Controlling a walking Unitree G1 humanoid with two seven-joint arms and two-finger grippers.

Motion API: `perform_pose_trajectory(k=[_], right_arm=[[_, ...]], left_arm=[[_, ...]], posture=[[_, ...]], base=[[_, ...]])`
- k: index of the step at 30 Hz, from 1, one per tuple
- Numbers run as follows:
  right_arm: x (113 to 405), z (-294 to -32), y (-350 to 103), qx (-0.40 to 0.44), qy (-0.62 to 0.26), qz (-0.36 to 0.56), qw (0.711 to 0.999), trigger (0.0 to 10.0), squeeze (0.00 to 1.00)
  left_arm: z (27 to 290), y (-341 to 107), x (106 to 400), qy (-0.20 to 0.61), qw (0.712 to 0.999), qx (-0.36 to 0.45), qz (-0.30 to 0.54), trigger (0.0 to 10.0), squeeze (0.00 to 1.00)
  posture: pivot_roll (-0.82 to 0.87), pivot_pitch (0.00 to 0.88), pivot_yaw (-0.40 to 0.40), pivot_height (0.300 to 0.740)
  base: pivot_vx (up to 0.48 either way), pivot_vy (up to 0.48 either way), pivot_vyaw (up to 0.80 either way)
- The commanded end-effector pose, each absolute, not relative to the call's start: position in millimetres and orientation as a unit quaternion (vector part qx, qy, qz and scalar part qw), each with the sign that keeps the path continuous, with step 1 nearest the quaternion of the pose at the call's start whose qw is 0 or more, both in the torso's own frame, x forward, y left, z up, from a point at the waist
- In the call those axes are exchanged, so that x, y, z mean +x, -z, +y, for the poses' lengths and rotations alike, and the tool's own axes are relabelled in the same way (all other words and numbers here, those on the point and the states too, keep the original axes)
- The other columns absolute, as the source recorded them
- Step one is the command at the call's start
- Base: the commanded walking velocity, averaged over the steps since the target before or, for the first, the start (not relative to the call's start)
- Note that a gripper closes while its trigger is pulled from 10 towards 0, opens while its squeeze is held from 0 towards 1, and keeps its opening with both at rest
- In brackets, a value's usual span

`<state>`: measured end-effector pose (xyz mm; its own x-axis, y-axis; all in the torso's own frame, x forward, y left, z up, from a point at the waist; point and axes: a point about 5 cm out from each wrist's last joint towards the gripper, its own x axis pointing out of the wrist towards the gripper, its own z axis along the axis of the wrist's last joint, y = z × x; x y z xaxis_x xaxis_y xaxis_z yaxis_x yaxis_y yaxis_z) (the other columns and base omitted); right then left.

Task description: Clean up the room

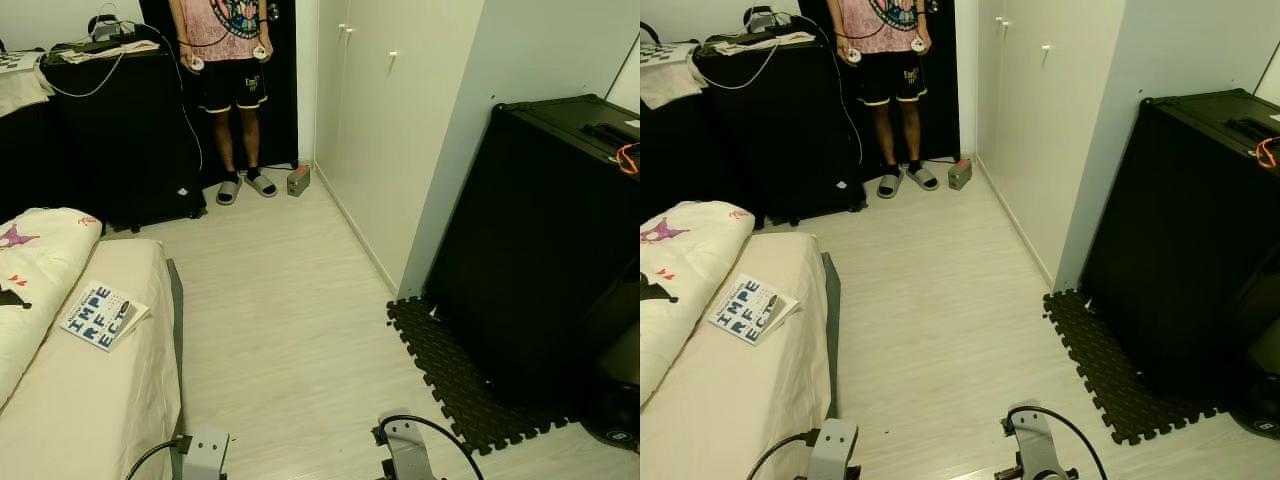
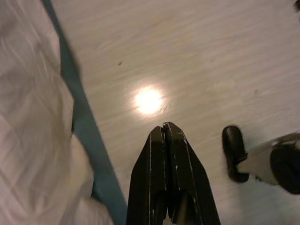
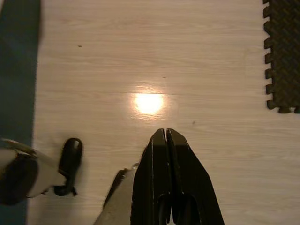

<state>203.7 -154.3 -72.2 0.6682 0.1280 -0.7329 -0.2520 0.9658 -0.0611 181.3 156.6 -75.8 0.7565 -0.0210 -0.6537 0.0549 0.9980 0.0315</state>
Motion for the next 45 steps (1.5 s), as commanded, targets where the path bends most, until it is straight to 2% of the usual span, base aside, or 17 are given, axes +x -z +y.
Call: perform_pose_trajectory(k=[1,18,45], right_arm=[[200.1,-152.6,74.9,-0.087,-0.107,0.404,0.904,10.0,0.00],[199.8,-153.3,75.4,-0.103,-0.111,0.406,0.901,10.0,0.00],[199.2,-152.2,76.0,-0.105,-0.113,0.410,0.899,10.0,0.00]], left_arm=[[164.6,79.7,176.5,0.005,0.928,0.035,0.370,10.0,0.00],[159.2,78.7,179.6,0.003,0.930,0.003,0.368,10.0,0.00],[157.9,77.6,181.7,0.012,0.930,0.023,0.366,10.0,0.00]], posture=[[-0.05,0.057,-0.012,0.740],[-0.05,0.070,-0.014,0.740],[-0.04,0.076,-0.014,0.740]], base=[[0.000,0.000,0.00],[0.000,0.000,0.00],[0.000,0.000,0.00]])
